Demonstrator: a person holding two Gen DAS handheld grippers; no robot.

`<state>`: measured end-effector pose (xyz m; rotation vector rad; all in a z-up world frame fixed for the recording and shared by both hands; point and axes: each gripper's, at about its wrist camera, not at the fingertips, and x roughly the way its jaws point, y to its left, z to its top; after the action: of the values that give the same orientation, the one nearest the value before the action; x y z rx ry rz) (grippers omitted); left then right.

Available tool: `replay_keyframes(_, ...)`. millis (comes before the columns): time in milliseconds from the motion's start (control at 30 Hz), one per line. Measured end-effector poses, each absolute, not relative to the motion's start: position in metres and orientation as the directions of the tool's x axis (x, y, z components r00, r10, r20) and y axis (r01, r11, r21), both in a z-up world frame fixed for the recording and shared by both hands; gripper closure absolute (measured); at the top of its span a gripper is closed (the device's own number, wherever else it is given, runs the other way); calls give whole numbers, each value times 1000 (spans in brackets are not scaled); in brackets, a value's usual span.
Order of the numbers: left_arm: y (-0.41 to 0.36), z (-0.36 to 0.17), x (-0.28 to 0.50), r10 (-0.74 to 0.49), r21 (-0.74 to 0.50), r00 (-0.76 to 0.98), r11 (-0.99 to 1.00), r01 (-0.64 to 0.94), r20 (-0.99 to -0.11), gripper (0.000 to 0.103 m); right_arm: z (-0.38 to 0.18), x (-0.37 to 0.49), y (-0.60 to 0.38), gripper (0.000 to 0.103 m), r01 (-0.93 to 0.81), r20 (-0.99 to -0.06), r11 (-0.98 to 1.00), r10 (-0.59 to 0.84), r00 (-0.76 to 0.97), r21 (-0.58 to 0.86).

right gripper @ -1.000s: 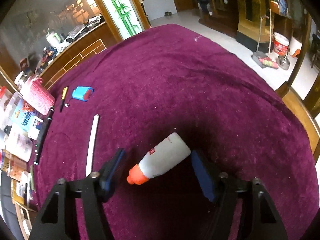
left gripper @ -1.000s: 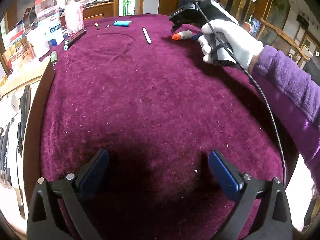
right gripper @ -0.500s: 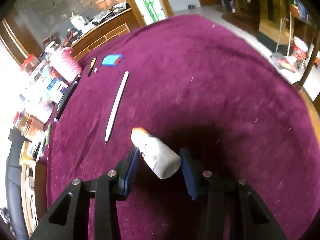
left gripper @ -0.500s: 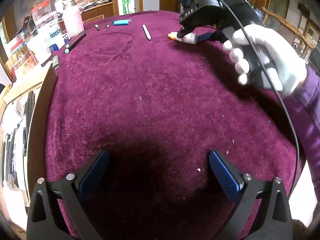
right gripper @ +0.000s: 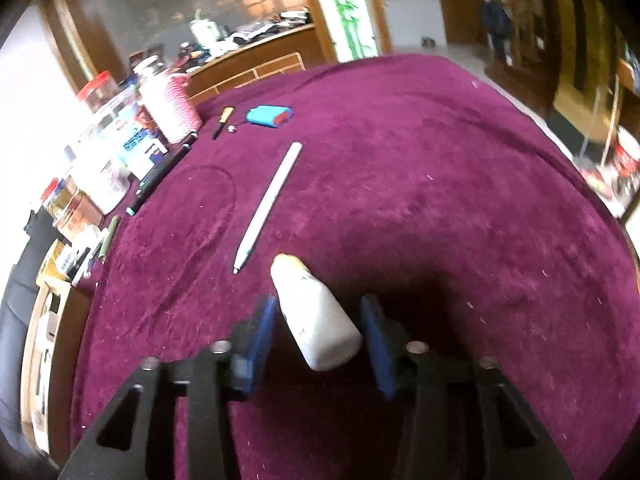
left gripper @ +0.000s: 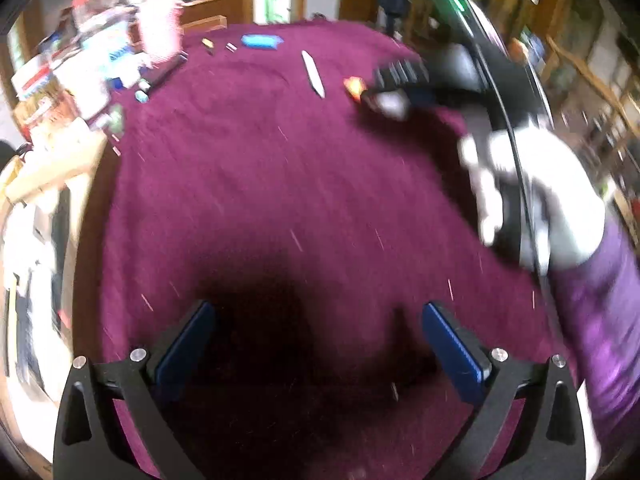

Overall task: Organize rigid objects
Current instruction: 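Grasp the white pen with the left tool while the right tool holds the bottle, then carry the white pen and glue bottle over the tray with both tools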

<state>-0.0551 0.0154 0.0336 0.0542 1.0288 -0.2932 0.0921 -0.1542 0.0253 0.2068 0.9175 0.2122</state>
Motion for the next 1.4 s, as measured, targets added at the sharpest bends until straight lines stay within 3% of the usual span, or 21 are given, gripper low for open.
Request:
replay_keyframes(67,23,51,-27,-236,-137,502,965,226,-832,0,25,94,-153,47,-105,-759,953,292,581,286)
replay_keyframes(100,24,58,-11,-251,-160,514,964,214,-820,0,24,95,-153,67,-92,-769,955,282,573,281)
replay_keyframes(133,23,66,12,-255,-171,530,964,203,-809,0,24,96,-153,74,-88,-774,956,280,567,281)
replay_keyframes(333,-18,64,109,-208,-85,554,967,238,-806,1,21,96,-166,75,-60,-760,924,347,549,379)
replay_keyframes(400,-36,54,136,-186,-43,548,964,262,-816,8,20,97,-170,75,-50,-754,912,368,545,408)
replay_keyframes(467,-51,41,158,-172,-23,524,960,279,-834,25,19,98,-175,74,-41,-748,897,391,536,439)
replay_keyframes(567,-64,20,187,-184,-47,467,956,289,-865,43,18,100,-178,74,-31,-745,884,412,524,467)
replay_keyframes(733,-73,11,206,-165,-23,488,959,283,-857,49,18,100,-179,74,-25,-745,878,420,519,478)
replay_keyframes(800,-74,12,207,-148,2,500,958,287,-853,63,19,100,-178,74,-24,-747,881,415,520,473)
replay_keyframes(833,-73,13,206,-144,9,502,957,289,-853,86,19,100,-178,74,-25,-748,883,412,521,469)
replay_keyframes(867,-71,14,207,-140,13,502,957,290,-853,96,20,100,-177,74,-29,-749,887,406,524,460)
replay_keyframes(1133,-42,36,175,-204,-70,529,962,262,-824,96,19,99,-179,74,-32,-734,879,416,537,475)
replay_keyframes(1400,36,101,65,-249,-121,620,963,241,-744,96,20,92,-185,75,-49,-683,833,484,547,551)
